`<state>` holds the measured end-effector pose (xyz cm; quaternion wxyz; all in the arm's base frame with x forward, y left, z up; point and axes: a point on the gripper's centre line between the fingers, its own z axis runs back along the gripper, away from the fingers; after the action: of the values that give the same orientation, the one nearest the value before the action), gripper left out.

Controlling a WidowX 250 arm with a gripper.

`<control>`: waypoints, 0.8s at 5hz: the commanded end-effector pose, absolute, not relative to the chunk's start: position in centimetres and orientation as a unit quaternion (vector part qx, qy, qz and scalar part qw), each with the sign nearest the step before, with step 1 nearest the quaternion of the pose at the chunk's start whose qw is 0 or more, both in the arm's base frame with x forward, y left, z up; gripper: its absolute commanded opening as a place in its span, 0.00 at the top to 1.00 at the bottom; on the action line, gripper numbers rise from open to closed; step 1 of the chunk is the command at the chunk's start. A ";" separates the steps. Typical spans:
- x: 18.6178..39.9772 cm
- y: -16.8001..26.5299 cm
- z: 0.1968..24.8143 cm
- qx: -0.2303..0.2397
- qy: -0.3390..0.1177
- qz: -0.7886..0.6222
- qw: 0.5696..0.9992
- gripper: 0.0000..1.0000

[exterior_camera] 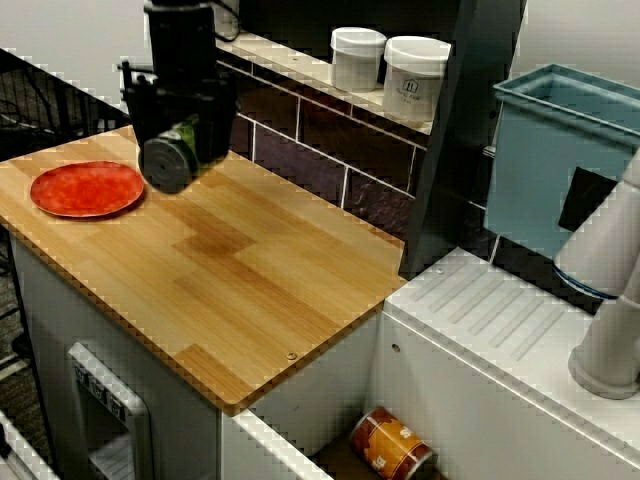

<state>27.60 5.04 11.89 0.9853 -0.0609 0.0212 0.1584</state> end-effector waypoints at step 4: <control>31.5 6.6 19.0 -0.073 -0.192 0.160 0.966 1.00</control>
<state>31.32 6.20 17.11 0.9703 -0.0795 -0.1618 0.1611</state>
